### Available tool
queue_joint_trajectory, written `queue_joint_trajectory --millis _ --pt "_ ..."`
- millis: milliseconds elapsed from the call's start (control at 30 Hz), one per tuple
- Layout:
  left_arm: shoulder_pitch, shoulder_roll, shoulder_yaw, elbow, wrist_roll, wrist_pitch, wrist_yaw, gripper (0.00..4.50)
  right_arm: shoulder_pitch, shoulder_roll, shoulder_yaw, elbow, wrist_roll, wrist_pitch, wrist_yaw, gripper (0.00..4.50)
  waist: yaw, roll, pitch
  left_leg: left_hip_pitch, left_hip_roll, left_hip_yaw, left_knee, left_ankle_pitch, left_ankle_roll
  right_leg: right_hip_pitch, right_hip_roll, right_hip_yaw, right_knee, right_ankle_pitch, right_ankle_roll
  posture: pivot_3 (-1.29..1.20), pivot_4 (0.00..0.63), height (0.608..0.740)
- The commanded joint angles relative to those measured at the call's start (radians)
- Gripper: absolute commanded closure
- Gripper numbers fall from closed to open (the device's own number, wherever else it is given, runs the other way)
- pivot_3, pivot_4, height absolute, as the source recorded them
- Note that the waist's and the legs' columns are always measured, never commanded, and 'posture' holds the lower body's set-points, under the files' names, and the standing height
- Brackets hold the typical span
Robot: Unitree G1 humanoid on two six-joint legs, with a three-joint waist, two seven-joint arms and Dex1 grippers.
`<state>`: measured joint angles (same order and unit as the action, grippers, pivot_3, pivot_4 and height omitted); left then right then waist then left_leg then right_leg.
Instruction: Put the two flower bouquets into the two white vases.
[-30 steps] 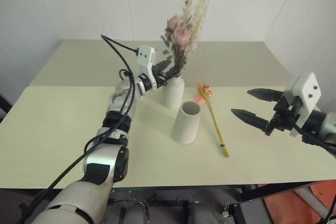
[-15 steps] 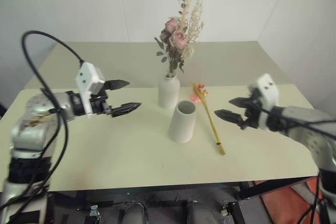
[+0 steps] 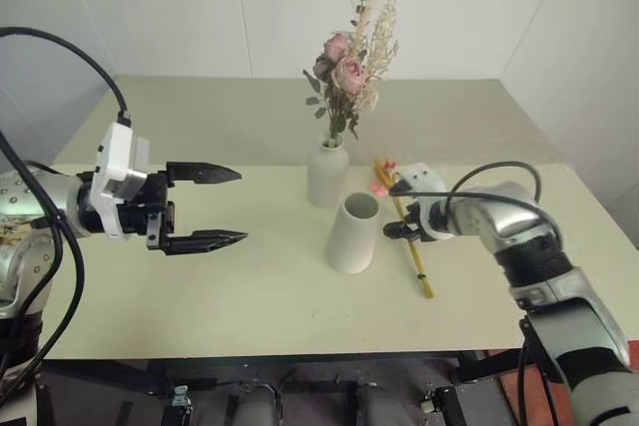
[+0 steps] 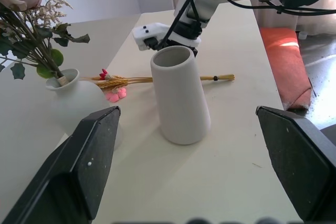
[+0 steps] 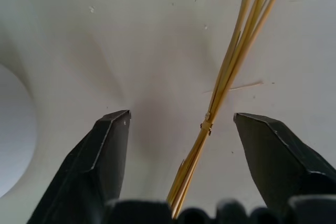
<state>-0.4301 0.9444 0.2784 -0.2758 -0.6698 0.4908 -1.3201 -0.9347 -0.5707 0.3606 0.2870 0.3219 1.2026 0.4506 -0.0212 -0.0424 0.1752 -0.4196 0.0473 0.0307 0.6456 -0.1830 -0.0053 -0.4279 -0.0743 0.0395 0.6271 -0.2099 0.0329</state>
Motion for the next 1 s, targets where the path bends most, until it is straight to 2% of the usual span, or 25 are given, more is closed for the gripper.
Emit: queue_joint_trajectory --millis 33,267,367,533,633,733,867,1000 --pt "0.007 0.014 0.034 -0.041 -0.020 -0.023 0.014 0.00 -0.013 -0.006 0.027 0.052 -0.081 -0.064 0.024 2.16 0.001 0.000 0.000 0.000 0.000 0.000 0.000 0.000 0.000 0.000 0.000 0.000 0.000 0.000 0.000 0.00 0.150 0.740" --pt "0.017 0.016 0.037 -0.042 -0.018 -0.036 0.022 0.00 0.010 -0.013 -0.089 -0.043 -0.101 -0.032 0.004 4.46 0.002 0.000 0.000 0.000 0.000 0.000 0.000 0.000 0.000 -0.001 0.000 0.000 0.000 0.000 0.001 0.00 0.150 0.740" --pt "0.006 0.013 0.027 -0.032 -0.015 -0.043 0.018 0.00 0.029 0.000 -0.195 -0.108 -0.098 0.008 -0.049 4.46 0.002 0.000 0.000 -0.002 0.000 0.000 0.000 0.000 0.000 -0.003 0.000 0.000 0.001 0.000 0.000 0.00 0.150 0.740" --pt "-0.028 0.005 0.000 -0.001 -0.020 -0.052 0.003 0.00 0.074 0.071 -0.535 -0.332 -0.048 -0.003 -0.170 4.46 0.006 0.000 0.000 -0.007 0.000 0.000 0.000 0.000 0.000 -0.009 0.001 0.001 0.003 0.001 -0.001 0.00 0.150 0.740" --pt "-0.045 -0.005 -0.022 0.017 -0.031 -0.042 -0.011 0.00 0.052 0.143 -0.762 -0.474 0.034 0.013 -0.218 4.46 0.006 0.000 0.000 -0.007 0.001 0.000 0.000 0.000 0.000 -0.009 0.001 0.001 0.003 0.001 -0.001 0.00 0.150 0.740" --pt "-0.069 -0.017 -0.052 0.035 -0.030 -0.042 -0.022 0.00 0.018 0.219 -0.912 -0.586 0.144 -0.020 -0.233 4.46 0.006 0.000 0.000 -0.007 0.001 0.000 0.000 0.000 0.000 -0.009 0.001 0.000 0.003 0.001 -0.001 0.00 0.150 0.740" --pt "-0.100 -0.026 -0.083 0.069 -0.019 -0.044 -0.032 0.00 0.017 0.281 -0.947 -0.706 0.279 -0.078 -0.193 4.46 0.000 0.000 0.000 -0.006 0.002 0.000 0.000 0.000 0.000 -0.009 0.002 0.001 0.003 0.001 -0.001 0.00 0.150 0.740" --pt "-0.126 -0.023 -0.095 0.108 -0.023 -0.035 -0.049 0.00 0.037 0.348 -0.894 -0.800 0.419 -0.109 -0.160 4.46 -0.008 0.001 0.000 -0.006 0.003 0.000 -0.001 0.000 0.000 -0.009 0.004 0.001 0.004 0.001 -0.002 0.00 0.150 0.740"
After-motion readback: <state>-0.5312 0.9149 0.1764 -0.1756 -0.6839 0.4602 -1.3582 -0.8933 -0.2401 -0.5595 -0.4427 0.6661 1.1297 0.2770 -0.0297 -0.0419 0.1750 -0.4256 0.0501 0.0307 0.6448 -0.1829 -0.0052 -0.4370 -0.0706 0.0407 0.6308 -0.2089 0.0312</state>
